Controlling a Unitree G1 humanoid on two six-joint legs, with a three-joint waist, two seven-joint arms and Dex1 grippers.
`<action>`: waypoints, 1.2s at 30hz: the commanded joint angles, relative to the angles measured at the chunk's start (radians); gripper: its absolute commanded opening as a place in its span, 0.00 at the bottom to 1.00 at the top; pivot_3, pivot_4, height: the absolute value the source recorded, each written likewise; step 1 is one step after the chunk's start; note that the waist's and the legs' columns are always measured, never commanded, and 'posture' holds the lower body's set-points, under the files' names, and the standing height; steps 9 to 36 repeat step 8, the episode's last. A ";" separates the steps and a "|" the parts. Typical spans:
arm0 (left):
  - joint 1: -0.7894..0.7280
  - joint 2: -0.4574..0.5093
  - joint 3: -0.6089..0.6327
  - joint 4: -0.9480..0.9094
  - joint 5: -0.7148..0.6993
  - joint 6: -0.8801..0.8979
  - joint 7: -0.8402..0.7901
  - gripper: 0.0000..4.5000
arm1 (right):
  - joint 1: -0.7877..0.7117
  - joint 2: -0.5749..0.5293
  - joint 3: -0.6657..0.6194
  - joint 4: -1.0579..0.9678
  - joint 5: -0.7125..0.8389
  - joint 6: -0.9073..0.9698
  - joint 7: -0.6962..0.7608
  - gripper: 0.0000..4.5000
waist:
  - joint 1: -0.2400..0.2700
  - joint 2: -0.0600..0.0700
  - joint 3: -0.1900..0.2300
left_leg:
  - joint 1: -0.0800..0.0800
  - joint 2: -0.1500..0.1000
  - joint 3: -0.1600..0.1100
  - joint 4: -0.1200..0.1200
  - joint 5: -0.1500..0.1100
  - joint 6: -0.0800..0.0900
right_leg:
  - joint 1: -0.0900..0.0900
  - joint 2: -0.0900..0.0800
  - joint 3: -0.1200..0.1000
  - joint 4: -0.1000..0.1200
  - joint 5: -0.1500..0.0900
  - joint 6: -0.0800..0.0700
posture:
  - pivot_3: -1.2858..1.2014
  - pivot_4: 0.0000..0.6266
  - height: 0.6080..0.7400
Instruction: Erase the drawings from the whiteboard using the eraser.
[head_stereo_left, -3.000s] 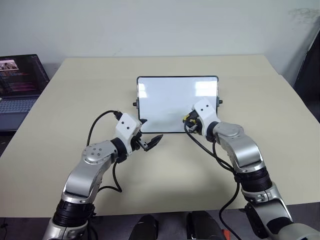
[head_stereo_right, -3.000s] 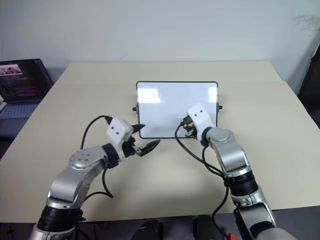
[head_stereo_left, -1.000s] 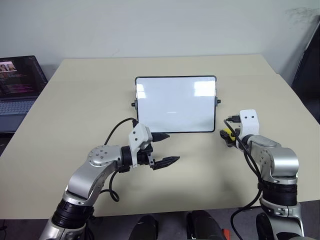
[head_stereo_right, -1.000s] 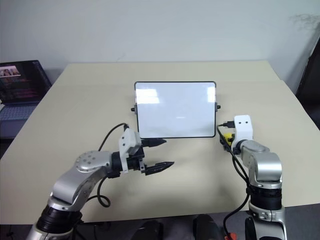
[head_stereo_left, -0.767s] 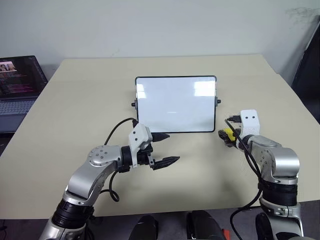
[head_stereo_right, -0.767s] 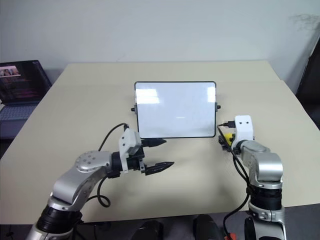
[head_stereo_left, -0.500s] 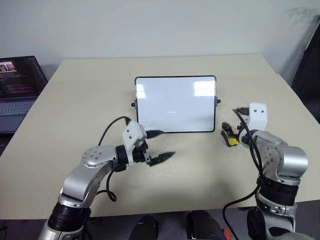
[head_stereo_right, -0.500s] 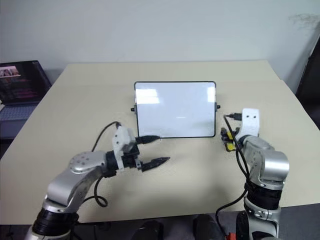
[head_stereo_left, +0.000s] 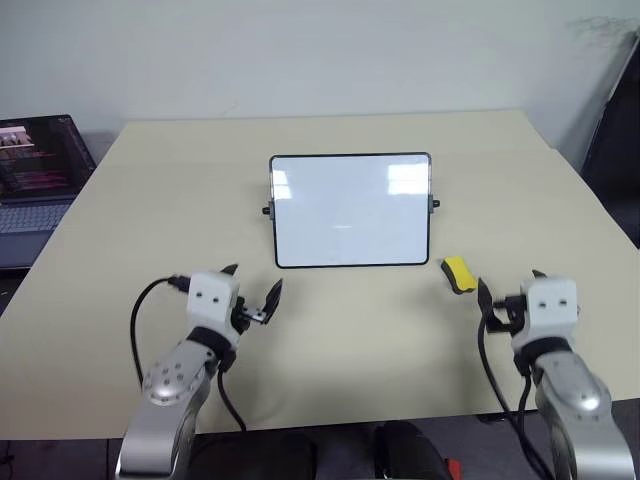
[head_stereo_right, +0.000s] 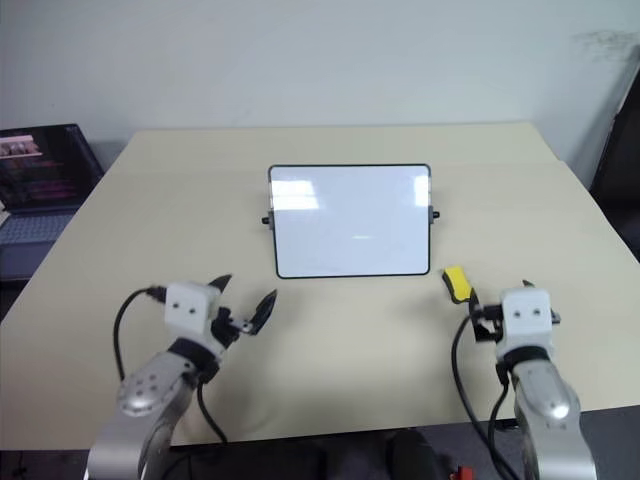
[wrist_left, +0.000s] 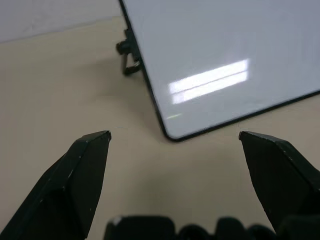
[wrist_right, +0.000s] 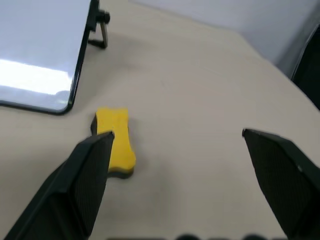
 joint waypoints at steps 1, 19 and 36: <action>0.093 -0.007 0.022 -0.117 0.010 -0.029 0.013 1.00 | 0.036 0.028 -0.009 0.004 0.004 -0.127 -0.012 0.99 | 0.001 0.000 0.000 | 0.001 0.001 0.000 0.000 0.000 0.000 | 0.000 0.000 0.000 0.000 0.000 0.000 | 0.52 0.24 1.00; 0.147 0.017 0.078 -0.206 -0.049 0.032 -0.009 1.00 | 0.018 0.055 -0.011 0.037 0.022 -0.105 -0.001 0.99 | 0.008 -0.002 -0.001 | 0.002 0.000 0.000 0.002 0.000 0.000 | 0.003 0.001 -0.001 0.002 0.000 -0.001 | 0.52 0.24 1.00; 0.147 0.017 0.078 -0.206 -0.049 0.032 -0.009 1.00 | 0.018 0.055 -0.011 0.037 0.022 -0.105 -0.001 0.99 | 0.008 -0.002 -0.001 | 0.002 0.000 0.000 0.002 0.000 0.000 | 0.003 0.001 -0.001 0.002 0.000 -0.001 | 0.52 0.24 1.00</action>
